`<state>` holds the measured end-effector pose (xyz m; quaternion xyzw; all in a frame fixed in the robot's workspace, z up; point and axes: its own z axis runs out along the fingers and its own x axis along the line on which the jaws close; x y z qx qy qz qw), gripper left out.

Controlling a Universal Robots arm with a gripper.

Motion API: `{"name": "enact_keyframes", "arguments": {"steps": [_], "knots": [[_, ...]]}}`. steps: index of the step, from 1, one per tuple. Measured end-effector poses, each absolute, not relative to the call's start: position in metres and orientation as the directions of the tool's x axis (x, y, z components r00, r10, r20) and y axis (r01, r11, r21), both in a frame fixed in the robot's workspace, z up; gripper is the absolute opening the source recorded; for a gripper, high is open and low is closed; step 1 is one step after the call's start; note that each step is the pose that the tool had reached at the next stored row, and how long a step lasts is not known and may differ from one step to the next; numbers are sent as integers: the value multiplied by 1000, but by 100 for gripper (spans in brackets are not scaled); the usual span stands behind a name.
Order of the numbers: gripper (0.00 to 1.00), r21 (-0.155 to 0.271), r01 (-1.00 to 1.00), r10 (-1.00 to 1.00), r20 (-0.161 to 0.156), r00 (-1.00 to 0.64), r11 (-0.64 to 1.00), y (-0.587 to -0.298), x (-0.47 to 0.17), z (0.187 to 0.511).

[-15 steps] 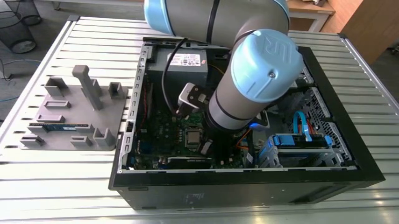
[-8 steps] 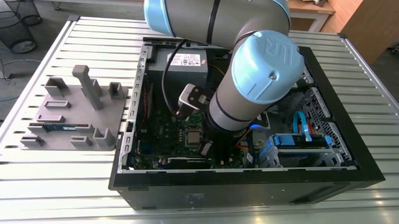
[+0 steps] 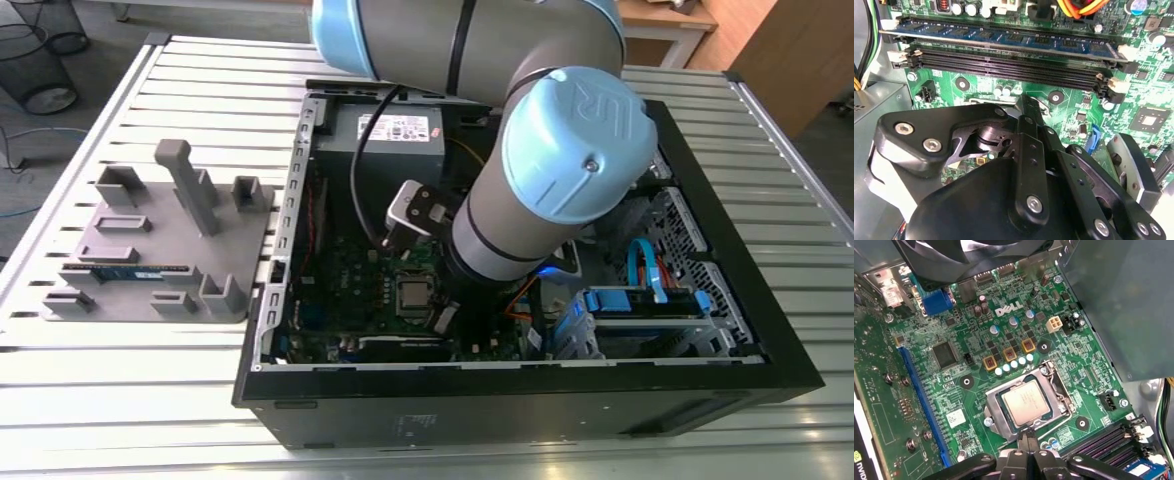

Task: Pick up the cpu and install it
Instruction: 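Install the first cpu locking lever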

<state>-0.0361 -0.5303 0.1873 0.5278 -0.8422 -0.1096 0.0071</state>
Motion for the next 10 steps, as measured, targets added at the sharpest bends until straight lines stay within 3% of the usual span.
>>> {"name": "enact_keyframes", "arguments": {"steps": [10], "knots": [[11,192,-886,-890,-104,-445,421,-528,-36,197]]}}
